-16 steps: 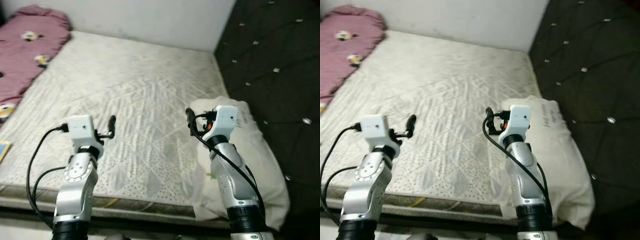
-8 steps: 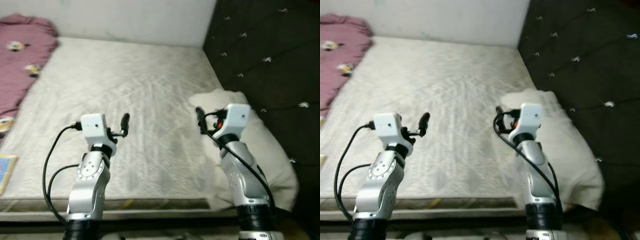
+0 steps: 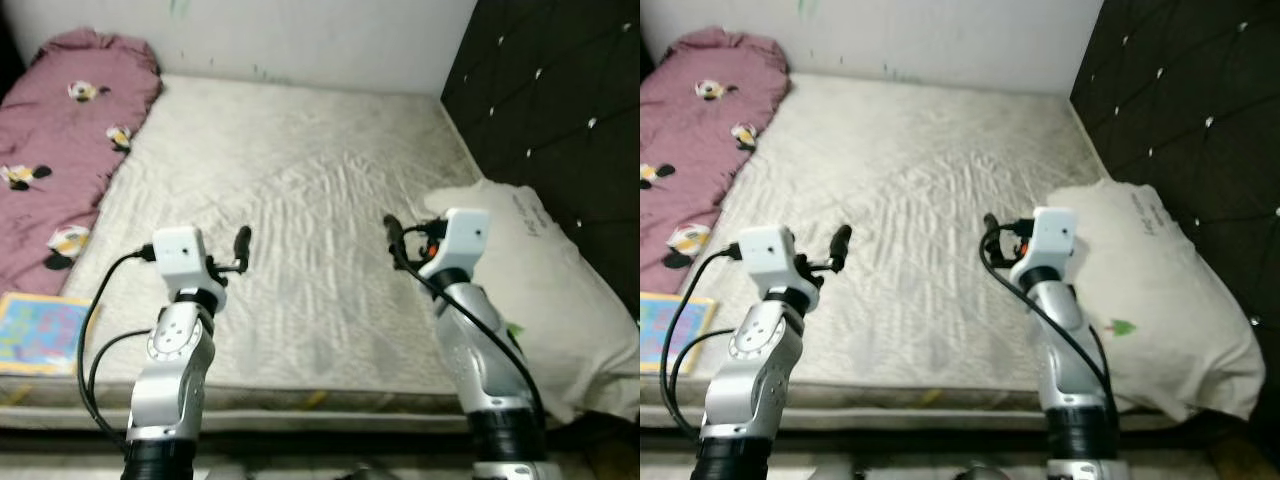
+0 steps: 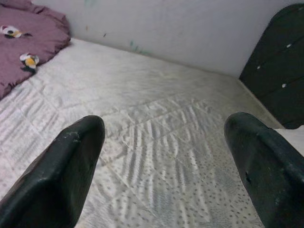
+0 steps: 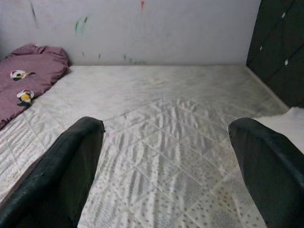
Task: Clean up the room
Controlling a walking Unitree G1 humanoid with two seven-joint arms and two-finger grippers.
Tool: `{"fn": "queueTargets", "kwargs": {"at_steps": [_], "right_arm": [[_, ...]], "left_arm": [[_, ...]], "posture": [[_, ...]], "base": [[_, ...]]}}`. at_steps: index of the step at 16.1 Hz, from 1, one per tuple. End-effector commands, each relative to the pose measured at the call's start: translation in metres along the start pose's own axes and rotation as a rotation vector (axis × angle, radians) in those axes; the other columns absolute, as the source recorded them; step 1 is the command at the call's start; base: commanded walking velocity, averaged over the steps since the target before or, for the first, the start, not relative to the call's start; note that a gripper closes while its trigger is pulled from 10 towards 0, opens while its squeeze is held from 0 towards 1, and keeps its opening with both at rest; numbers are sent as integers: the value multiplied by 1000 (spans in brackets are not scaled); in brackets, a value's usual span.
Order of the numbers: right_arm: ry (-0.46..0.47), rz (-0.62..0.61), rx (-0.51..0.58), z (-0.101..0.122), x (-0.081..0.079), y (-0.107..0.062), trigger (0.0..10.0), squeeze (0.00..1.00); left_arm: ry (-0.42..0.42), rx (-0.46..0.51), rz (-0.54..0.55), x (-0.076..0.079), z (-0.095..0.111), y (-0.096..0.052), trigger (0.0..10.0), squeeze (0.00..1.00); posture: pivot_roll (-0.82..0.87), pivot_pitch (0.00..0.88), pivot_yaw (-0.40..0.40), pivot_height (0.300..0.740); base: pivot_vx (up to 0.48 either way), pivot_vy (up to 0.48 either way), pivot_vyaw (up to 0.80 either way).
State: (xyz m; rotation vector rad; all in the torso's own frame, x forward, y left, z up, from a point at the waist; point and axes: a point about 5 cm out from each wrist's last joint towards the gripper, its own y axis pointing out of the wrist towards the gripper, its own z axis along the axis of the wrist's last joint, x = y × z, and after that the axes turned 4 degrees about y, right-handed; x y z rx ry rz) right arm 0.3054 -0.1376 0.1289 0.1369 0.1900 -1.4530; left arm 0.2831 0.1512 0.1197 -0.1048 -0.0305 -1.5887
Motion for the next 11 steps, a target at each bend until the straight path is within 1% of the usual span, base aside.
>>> {"fn": "queueTargets", "kwargs": {"at_steps": [1,3,5,11], "right_arm": [[2,19,19,5,-5,2,10000,0],[2,20,18,5,-5,2,10000,0],[0,19,20,5,-5,3,10000,0],[12,21,24,5,-6,3,10000,0]], "left_arm": [[10,0,3,-3,2,0,10000,0],[9,-2,7,-3,2,0,10000,0],[-10,-6,5,-2,1,0,10000,0],[-7,-5,7,-2,2,-1,10000,0]], "posture": [[5,0,-86,740],[6,0,-87,740],[7,0,-88,740],[13,0,-88,740]], "base": [[0,480,0],[0,480,0],[0,480,0],[0,480,0]]}}
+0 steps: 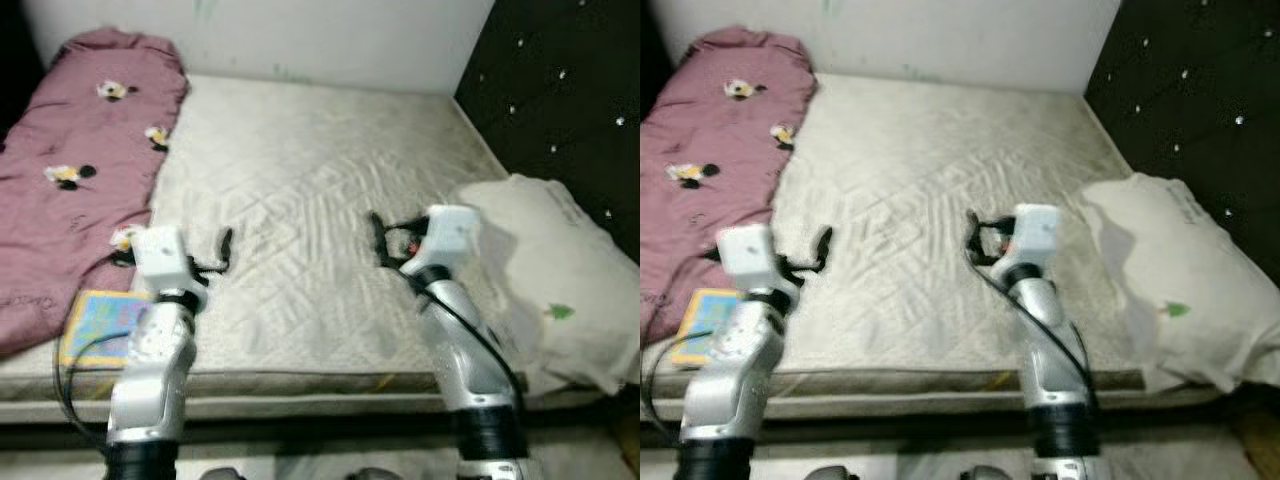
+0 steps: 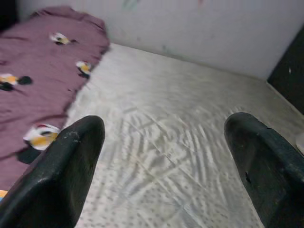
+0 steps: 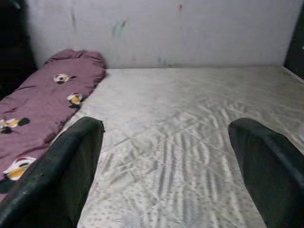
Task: Clean up the room
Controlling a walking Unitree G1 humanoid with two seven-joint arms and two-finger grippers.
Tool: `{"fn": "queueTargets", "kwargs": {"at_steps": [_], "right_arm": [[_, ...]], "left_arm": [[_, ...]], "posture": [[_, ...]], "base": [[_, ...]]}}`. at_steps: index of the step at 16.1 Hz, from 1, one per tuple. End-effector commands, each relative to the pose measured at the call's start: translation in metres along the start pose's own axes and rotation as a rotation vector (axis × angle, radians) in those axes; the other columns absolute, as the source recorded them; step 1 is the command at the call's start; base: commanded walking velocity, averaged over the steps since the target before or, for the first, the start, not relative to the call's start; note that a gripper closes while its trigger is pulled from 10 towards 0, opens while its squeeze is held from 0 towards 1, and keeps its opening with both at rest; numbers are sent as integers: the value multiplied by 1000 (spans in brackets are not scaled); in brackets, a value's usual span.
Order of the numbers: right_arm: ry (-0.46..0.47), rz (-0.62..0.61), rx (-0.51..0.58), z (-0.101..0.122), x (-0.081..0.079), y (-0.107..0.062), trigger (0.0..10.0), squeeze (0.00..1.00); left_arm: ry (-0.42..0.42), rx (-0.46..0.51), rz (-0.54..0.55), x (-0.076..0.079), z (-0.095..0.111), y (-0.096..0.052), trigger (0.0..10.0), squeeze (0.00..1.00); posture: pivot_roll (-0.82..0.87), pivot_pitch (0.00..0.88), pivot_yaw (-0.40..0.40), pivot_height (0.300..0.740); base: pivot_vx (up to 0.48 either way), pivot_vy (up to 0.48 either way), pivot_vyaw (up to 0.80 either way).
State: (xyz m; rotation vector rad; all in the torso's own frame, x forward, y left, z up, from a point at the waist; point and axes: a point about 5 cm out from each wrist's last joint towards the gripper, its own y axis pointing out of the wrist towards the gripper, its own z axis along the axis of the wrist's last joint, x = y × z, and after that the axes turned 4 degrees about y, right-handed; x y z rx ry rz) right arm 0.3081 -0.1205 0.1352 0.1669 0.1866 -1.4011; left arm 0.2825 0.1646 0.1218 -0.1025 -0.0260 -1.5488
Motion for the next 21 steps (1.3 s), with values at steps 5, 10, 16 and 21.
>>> {"fn": "queueTargets", "kwargs": {"at_steps": [5,10,16,21], "right_arm": [[-118,-66,8,0,14,0,10000,0],[-89,-74,-12,-5,13,2,10000,0],[-102,-62,-30,-7,15,2,10000,0],[-103,-52,-31,-7,13,2,10000,0]], "left_arm": [[-8,-7,-33,10,0,0,10000,0],[2,-6,-27,11,0,0,10000,0],[14,18,-24,11,2,0,10000,0],[9,27,-25,12,3,0,10000,0]], "posture": [[18,0,-87,740],[20,0,-86,740],[21,0,-89,740],[18,0,-89,740]], "base": [[0,480,0],[0,480,0],[0,239,0],[0,0,0]]}}
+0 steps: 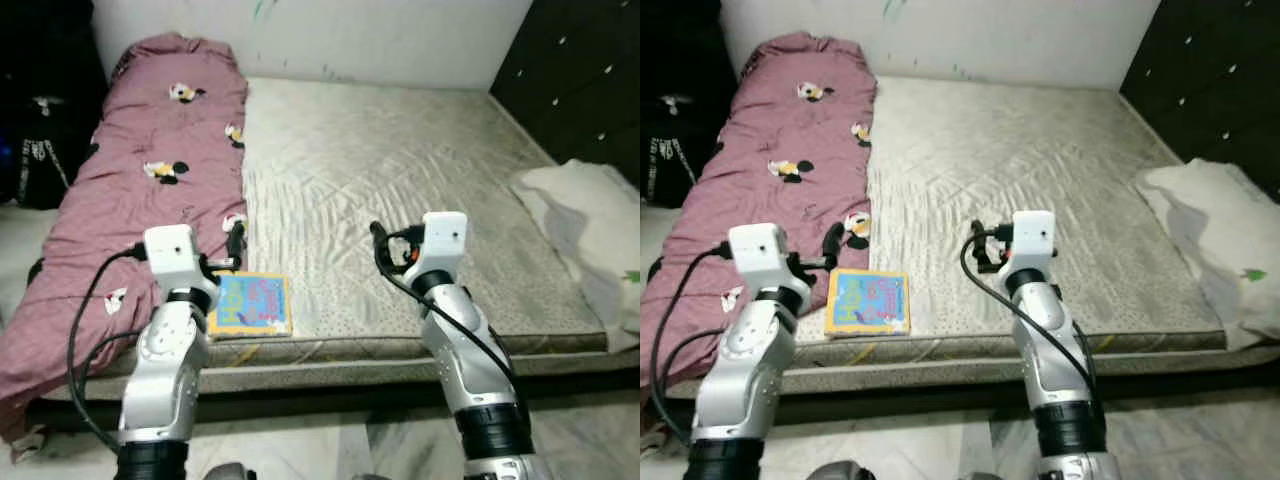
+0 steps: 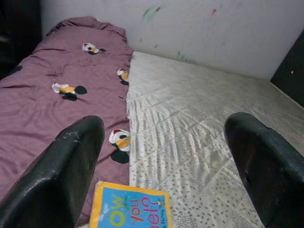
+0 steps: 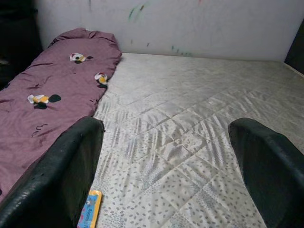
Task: Clean up the room
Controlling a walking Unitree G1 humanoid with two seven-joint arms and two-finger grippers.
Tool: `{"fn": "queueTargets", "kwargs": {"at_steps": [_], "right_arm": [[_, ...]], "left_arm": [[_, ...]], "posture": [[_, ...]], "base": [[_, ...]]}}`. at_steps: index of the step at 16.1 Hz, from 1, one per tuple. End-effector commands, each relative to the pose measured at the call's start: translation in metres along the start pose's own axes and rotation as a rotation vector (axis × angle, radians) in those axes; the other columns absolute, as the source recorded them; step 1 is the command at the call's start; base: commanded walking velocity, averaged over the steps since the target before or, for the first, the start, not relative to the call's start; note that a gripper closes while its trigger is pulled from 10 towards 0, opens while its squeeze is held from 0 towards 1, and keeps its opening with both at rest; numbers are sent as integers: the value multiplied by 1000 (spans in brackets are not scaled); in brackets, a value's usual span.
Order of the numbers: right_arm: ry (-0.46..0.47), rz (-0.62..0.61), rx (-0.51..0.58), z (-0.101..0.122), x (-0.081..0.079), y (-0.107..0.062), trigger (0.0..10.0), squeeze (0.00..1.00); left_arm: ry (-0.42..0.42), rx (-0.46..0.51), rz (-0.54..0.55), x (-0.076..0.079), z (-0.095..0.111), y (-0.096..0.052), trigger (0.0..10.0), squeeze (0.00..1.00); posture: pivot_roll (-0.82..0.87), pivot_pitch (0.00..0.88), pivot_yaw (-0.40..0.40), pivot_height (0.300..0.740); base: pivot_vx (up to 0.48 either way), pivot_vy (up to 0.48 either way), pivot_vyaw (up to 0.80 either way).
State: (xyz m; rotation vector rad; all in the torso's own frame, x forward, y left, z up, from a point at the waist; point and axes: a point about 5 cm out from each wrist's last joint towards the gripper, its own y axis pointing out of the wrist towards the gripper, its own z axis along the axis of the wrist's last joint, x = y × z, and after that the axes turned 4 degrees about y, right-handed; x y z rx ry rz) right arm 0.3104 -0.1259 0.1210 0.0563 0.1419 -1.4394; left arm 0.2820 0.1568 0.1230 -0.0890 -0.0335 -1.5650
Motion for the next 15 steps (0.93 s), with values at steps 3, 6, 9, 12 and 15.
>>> {"fn": "queueTargets", "kwargs": {"at_steps": [3,6,9,12,15], "right_arm": [[-12,-17,14,4,6,0,10000,0],[-17,-16,15,5,6,1,10000,0],[-20,-14,15,5,6,1,10000,0],[-25,-13,15,5,6,2,10000,0],[-26,-16,17,5,6,1,10000,0]], "left_arm": [[-17,47,-52,5,7,-1,10000,0],[-16,45,-52,6,7,-1,10000,0],[-19,44,-52,5,7,-1,10000,0],[-17,45,-55,6,7,0,10000,0],[-16,43,-52,6,6,0,10000,0]], "posture": [[11,0,-87,740],[11,0,-89,740],[12,0,-92,740],[12,0,-93,740],[12,0,-93,740]], "base": [[100,0,0],[345,0,0],[339,0,0],[320,0,0],[315,0,0]]}}
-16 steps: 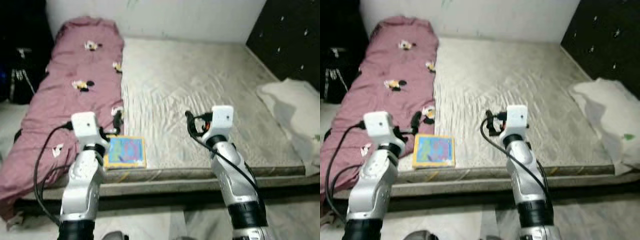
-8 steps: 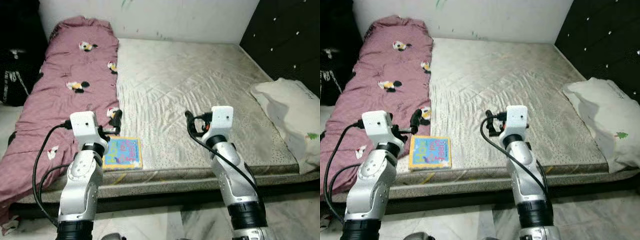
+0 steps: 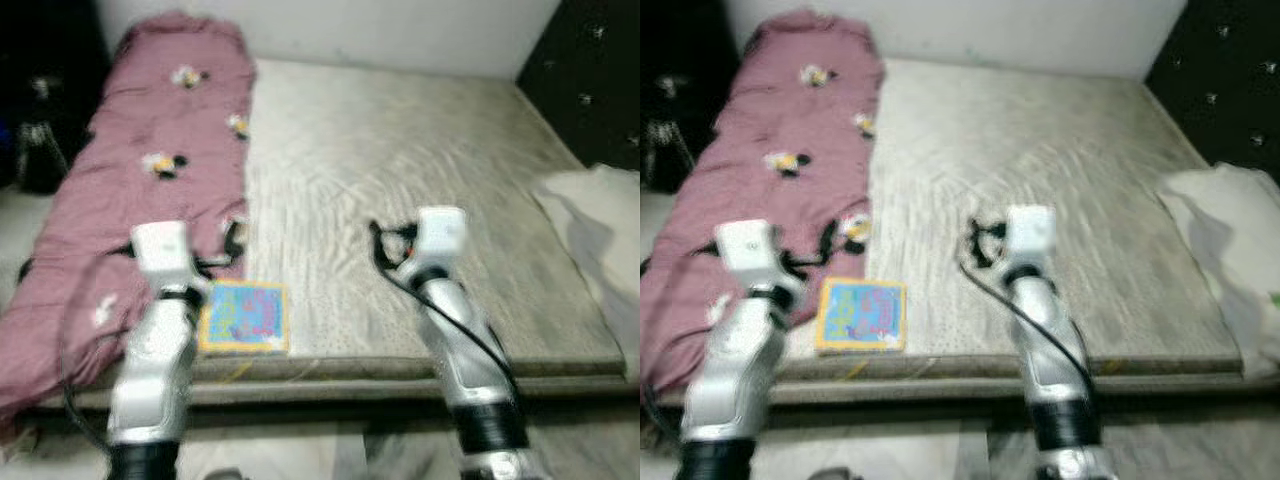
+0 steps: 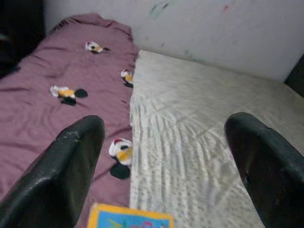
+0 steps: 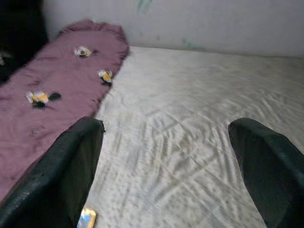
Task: Clean up the room
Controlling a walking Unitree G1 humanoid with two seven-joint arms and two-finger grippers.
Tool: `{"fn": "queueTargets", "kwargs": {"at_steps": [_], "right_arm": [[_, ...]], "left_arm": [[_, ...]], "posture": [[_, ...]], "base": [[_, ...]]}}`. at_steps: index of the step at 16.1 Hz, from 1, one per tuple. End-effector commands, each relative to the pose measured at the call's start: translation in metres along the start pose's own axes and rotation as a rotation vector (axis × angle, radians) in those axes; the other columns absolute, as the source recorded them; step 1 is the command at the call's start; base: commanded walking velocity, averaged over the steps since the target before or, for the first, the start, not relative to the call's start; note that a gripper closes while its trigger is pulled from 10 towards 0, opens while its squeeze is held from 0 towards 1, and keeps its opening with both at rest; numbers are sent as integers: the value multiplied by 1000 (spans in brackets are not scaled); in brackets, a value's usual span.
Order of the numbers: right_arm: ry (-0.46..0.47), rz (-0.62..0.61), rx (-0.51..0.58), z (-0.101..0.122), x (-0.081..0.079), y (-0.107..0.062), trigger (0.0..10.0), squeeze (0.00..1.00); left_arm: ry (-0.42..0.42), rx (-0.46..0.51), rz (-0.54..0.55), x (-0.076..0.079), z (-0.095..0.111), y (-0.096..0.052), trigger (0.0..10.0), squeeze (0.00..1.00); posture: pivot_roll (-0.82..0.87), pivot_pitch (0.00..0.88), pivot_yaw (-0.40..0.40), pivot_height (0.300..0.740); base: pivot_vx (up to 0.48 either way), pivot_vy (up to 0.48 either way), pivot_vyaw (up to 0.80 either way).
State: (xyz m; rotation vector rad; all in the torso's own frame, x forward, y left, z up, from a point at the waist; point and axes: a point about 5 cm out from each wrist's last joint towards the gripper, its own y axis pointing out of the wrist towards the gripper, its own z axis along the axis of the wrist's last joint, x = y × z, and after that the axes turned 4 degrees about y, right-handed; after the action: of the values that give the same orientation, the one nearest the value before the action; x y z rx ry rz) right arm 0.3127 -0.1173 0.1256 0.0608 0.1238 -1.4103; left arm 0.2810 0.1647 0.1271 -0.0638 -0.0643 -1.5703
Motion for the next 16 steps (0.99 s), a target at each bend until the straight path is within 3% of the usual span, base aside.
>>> {"fn": "queueTargets", "kwargs": {"at_steps": [1,8,10,16], "right_arm": [[-17,-47,5,1,15,-2,10000,0],[-13,-54,-8,-1,16,-2,10000,0],[-14,-56,-10,-2,17,-2,10000,0],[-27,-55,-11,-2,17,-1,10000,0]], "left_arm": [[-13,6,-43,13,1,1,10000,0],[-11,-21,6,9,-2,1,10000,0],[-17,-23,-6,11,-2,2,10000,0],[-17,-26,-5,12,-3,3,10000,0]], "posture": [[12,0,-93,740],[17,0,-89,740],[17,0,-89,740],[19,0,-88,740]], "base": [[262,0,0],[0,0,0],[0,478,-622],[0,479,0]]}}
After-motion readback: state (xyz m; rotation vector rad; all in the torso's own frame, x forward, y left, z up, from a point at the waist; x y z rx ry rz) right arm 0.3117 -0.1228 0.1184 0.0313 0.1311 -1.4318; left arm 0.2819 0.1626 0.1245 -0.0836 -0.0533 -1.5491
